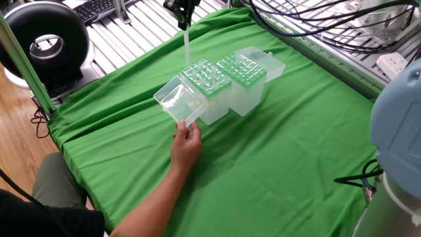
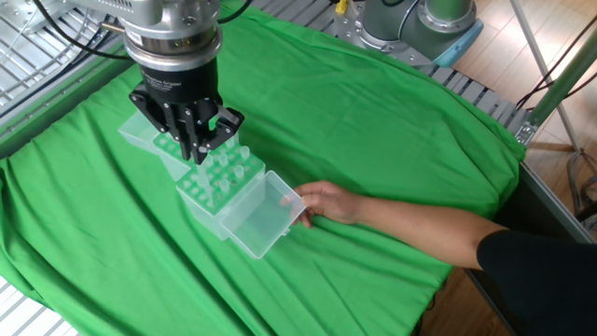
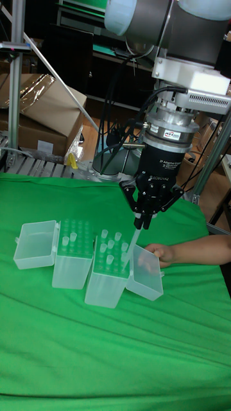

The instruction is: Insert a large pipette tip into the holder for large pipette tips

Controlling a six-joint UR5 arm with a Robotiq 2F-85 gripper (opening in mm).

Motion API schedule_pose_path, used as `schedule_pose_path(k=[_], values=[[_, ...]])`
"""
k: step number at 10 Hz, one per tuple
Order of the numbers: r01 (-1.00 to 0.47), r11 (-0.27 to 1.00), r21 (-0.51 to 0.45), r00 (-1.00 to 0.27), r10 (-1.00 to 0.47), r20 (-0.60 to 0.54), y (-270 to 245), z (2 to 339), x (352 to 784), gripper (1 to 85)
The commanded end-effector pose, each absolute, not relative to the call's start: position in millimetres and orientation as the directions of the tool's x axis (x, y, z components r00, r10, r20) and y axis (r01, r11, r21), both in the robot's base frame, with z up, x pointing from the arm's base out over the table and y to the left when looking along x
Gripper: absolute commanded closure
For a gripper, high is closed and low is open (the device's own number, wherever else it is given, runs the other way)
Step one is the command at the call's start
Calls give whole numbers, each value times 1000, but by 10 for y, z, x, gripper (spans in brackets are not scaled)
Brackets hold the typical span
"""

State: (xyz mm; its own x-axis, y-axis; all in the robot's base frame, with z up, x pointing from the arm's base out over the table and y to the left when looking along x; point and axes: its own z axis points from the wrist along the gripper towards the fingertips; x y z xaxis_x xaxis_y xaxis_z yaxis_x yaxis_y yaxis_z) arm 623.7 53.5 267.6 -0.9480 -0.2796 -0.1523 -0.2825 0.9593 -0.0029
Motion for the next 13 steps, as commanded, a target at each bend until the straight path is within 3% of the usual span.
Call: schedule_pose_path(k=[1,9,13], values=[[-283,959,2,-946,-278,-166,562,2600,6277,727],[-279,960,-20,-944,-278,-177,560,2244,6419,727],[-305,952,19,-947,-301,-114,648,2046,6259,543]])
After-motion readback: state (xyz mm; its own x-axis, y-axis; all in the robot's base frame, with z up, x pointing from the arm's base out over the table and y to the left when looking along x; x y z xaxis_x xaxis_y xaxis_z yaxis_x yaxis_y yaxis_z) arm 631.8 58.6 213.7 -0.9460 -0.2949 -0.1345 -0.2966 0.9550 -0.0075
